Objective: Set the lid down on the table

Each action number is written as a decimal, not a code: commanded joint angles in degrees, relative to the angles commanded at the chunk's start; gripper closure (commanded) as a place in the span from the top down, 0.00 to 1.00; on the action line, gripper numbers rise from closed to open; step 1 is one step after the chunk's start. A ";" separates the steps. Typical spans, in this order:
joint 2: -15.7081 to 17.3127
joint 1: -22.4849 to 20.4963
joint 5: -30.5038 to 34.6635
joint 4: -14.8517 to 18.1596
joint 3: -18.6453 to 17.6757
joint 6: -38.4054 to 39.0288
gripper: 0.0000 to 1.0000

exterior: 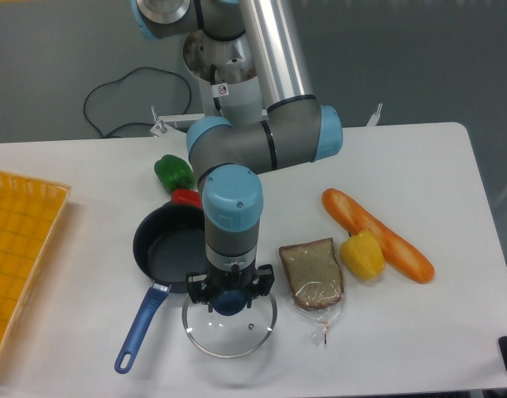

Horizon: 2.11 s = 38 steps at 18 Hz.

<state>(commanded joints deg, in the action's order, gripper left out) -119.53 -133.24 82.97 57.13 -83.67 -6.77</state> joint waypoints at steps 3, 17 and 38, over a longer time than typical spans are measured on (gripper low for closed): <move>-0.53 0.00 0.00 -0.44 -0.09 -0.09 0.49; -3.25 0.09 0.09 -2.20 0.44 -0.88 0.50; -4.66 0.18 0.44 -2.37 0.09 -1.06 0.52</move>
<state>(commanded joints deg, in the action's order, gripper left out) -124.19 -133.07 83.41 54.76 -83.58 -7.82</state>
